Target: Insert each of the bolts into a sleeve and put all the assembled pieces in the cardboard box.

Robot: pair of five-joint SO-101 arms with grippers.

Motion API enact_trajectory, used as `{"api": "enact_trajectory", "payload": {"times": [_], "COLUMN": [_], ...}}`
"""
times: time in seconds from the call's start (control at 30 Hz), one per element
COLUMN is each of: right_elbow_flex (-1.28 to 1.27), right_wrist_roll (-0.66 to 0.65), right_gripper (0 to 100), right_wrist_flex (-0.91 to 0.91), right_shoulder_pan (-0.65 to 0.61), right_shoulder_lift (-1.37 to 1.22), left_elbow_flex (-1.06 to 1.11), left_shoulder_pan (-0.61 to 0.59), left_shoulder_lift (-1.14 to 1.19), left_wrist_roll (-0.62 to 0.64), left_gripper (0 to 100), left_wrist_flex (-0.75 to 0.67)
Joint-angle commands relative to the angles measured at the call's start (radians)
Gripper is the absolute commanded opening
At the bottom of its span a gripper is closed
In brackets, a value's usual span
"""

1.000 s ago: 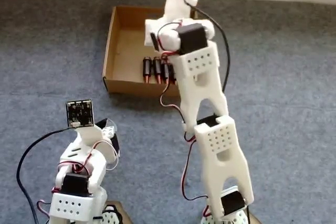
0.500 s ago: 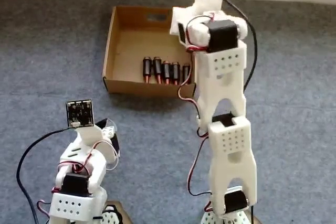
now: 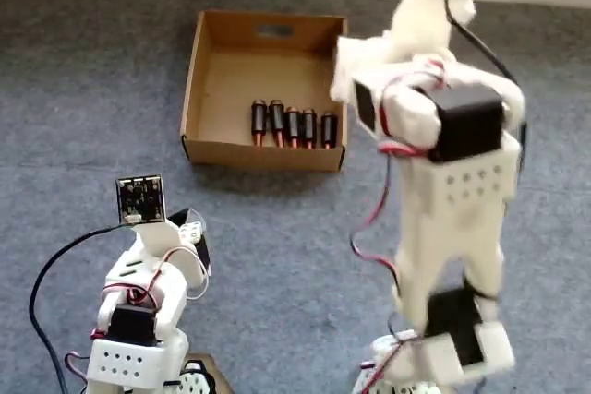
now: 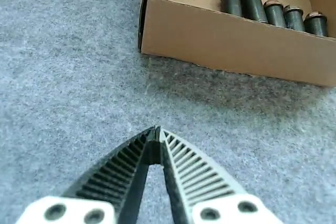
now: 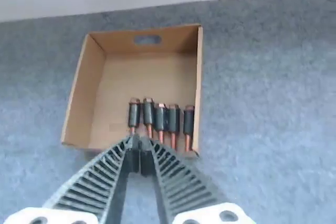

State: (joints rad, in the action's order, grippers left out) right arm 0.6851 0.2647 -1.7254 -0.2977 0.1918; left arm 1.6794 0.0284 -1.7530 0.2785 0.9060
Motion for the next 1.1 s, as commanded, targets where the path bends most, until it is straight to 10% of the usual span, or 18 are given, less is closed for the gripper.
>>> {"api": "enact_trajectory", "payload": {"times": [0.0,0.43,1.07], "right_elbow_flex": [-0.407,-1.690,-2.262], "right_wrist_roll": [-0.040,-0.272,-0.190], "right_gripper": [0.5,7.1,2.9], "right_wrist_flex": [0.122,0.613,0.707], "right_shoulder_pan": [0.028,0.073,0.143], "right_shoulder_lift": [0.328,1.320,1.494], "left_elbow_flex": [0.019,0.019,0.019], "left_shoulder_pan": [-0.005,-0.005,-0.007], "left_shoulder_lift": [0.007,0.007,0.008], "left_wrist_roll": [-0.002,-0.002,-0.003], "left_gripper": [3,3,3], "left_wrist_flex": [0.006,0.006,0.041]}}
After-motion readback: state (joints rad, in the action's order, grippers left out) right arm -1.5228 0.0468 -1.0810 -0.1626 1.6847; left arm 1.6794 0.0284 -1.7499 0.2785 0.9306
